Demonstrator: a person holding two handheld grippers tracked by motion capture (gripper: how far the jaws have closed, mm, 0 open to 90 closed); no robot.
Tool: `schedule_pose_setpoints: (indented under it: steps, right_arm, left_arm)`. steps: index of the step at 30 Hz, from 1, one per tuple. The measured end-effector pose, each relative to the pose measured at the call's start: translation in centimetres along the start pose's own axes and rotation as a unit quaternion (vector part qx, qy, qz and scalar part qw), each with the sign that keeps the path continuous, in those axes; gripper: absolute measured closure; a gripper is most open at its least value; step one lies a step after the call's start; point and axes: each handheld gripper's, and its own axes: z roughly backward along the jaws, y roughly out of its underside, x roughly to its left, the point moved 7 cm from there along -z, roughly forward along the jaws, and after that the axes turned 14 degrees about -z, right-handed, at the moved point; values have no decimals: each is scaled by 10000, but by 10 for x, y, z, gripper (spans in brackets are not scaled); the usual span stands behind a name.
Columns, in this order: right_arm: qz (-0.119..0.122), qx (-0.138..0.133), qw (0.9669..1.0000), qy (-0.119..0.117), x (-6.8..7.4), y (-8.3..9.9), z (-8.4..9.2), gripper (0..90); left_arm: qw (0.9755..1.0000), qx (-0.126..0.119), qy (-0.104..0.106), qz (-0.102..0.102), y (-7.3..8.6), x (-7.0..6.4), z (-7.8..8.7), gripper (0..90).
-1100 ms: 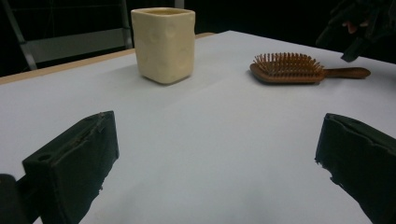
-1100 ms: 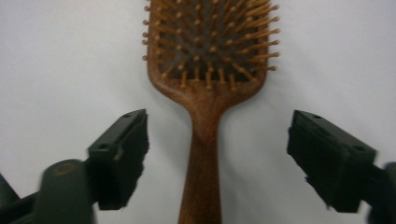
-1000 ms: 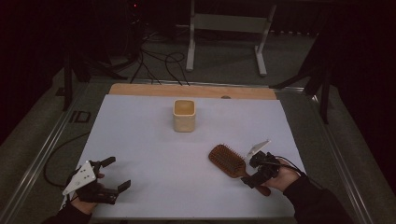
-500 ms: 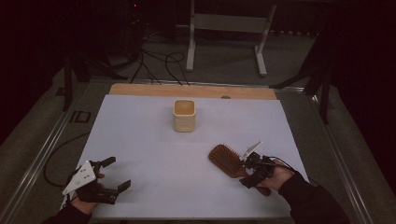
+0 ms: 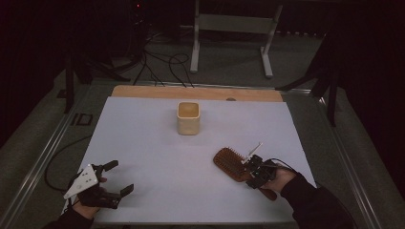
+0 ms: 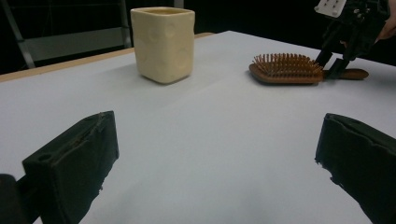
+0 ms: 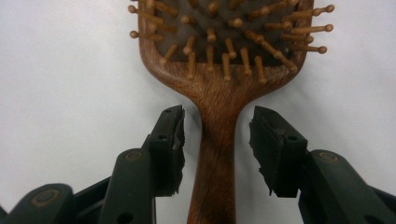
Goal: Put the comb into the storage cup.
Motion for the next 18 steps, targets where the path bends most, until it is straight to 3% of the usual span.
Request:
schedule_pose_setpoints:
  steps: [9,18]
  right_arm:
    - [16,213,9996,185,1,-3,-5,644]
    - [-39,292,9992,272,2,-3,-7,688]
  left_arm:
    - [10000,-2,-5,22,0,0,0,1]
    - [10000,-5,-8,8,0,0,0,1]
